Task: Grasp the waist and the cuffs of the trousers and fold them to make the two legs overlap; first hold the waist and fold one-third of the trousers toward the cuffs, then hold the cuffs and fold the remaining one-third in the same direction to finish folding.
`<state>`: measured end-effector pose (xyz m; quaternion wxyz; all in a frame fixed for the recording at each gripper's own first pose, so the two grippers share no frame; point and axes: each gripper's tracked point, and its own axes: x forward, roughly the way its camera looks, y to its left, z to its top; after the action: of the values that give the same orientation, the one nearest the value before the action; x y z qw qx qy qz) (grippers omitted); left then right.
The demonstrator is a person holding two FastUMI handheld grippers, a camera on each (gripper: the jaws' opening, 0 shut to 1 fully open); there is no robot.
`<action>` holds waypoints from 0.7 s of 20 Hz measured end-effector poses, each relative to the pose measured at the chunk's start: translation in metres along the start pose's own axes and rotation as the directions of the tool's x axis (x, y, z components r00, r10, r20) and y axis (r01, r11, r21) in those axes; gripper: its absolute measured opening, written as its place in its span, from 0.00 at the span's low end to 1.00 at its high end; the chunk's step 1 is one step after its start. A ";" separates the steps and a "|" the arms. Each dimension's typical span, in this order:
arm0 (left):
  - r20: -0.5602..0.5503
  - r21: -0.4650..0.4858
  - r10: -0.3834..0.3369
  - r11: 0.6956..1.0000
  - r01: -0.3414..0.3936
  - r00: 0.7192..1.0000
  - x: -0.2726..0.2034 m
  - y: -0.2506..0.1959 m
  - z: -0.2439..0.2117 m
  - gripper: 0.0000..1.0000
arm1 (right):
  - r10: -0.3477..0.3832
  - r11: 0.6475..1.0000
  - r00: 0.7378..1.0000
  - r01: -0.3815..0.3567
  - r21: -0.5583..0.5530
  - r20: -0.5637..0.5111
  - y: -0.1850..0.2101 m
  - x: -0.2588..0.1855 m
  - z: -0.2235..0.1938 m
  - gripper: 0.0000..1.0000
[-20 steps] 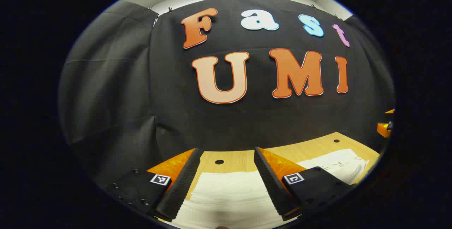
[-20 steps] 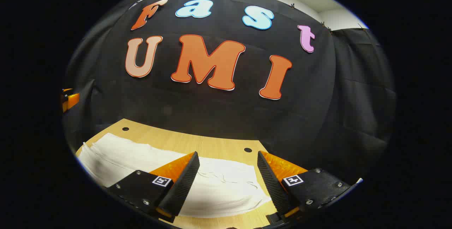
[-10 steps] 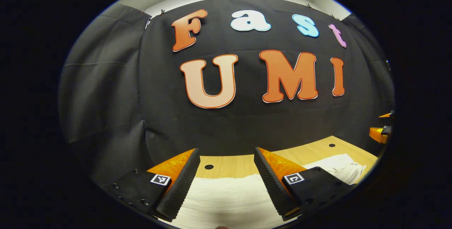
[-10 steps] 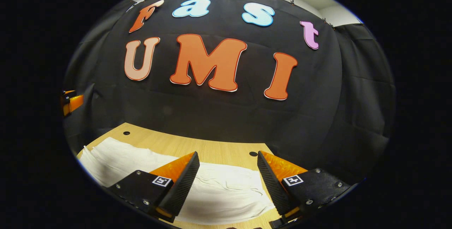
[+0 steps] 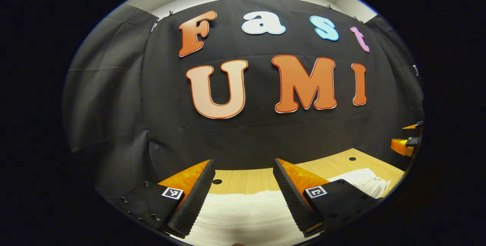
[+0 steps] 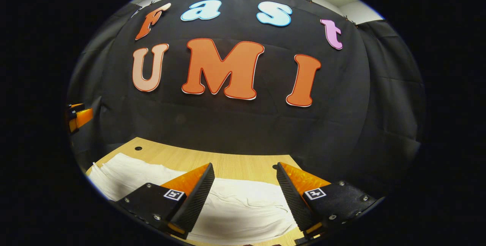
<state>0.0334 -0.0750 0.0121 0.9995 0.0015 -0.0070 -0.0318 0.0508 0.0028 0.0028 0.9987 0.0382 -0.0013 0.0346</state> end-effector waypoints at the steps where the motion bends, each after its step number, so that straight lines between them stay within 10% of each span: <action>1: -0.022 -0.011 0.001 1.000 -0.002 1.000 0.002 0.001 -0.006 1.00 | 0.001 1.000 1.000 -0.001 0.003 -0.010 -0.001 0.002 -0.003 0.99; 14: -0.468 -0.187 0.011 0.976 -0.111 0.884 -0.016 0.030 -0.139 1.00 | 0.024 0.994 0.958 0.007 0.105 -0.285 -0.037 0.023 -0.081 0.99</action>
<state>0.0208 -0.0439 -0.1270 0.9672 -0.0960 0.2352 0.0006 0.0765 -0.0259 -0.0811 0.9848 0.0851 0.1447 0.0441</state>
